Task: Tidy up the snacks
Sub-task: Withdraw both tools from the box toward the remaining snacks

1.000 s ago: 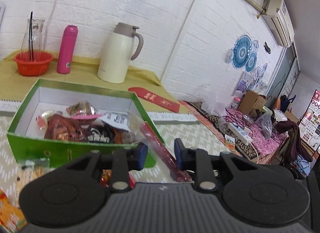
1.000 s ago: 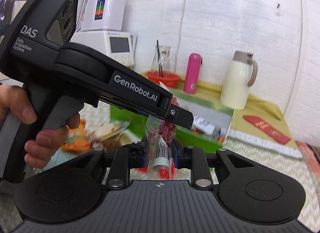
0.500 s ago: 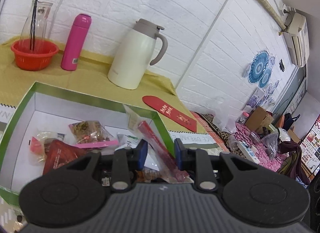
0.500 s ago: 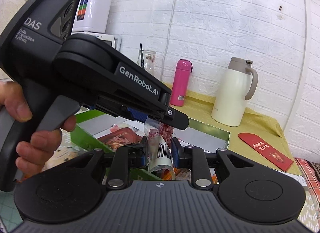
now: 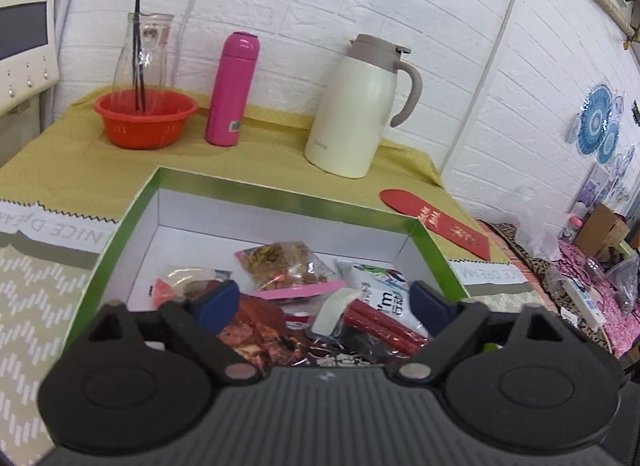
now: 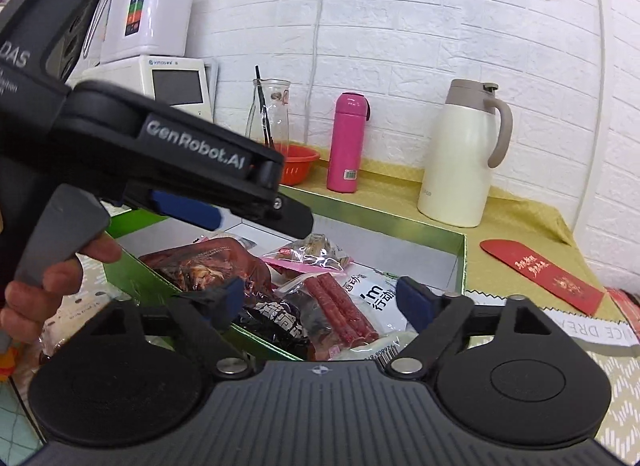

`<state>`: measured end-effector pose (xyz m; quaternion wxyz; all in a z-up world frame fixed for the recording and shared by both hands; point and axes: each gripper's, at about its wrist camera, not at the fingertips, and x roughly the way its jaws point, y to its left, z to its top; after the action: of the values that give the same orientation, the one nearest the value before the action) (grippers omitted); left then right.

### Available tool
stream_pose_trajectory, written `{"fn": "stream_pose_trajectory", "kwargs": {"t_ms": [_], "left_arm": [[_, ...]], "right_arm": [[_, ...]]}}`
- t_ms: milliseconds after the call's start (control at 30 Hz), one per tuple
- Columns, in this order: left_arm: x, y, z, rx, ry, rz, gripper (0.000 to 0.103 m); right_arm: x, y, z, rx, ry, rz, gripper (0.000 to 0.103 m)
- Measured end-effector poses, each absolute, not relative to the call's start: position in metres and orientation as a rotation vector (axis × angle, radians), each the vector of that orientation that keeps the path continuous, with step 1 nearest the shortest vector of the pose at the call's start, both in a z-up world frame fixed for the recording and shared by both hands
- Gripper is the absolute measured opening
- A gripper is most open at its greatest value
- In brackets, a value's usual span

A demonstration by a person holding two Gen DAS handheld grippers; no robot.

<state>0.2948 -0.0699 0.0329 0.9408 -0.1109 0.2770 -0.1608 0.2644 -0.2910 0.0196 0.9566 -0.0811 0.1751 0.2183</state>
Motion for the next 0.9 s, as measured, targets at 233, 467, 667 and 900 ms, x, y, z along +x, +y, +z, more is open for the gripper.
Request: {"fn": "stream_pose_trajectory", "kwargs": {"t_ms": [233, 467, 667, 900], "left_arm": [[0.275, -0.070, 0.041, -0.202, 0.553, -0.349, 0.103], [0.235, -0.059, 0.065, -0.208, 0.535, -0.392, 0.103], [0.185, -0.039, 0.078, -0.234, 0.554, -0.400, 0.103], [0.118, -0.015, 0.064, -0.165, 0.498, -0.358, 0.103]], "right_arm": [[0.260, -0.297, 0.027, -0.129, 0.348, 0.419, 0.103], [0.234, -0.302, 0.049, -0.095, 0.299, 0.447, 0.103], [0.199, -0.309, 0.061, -0.073, 0.305, 0.477, 0.103], [0.164, -0.317, 0.051, -0.076, 0.366, 0.539, 0.103]]}}
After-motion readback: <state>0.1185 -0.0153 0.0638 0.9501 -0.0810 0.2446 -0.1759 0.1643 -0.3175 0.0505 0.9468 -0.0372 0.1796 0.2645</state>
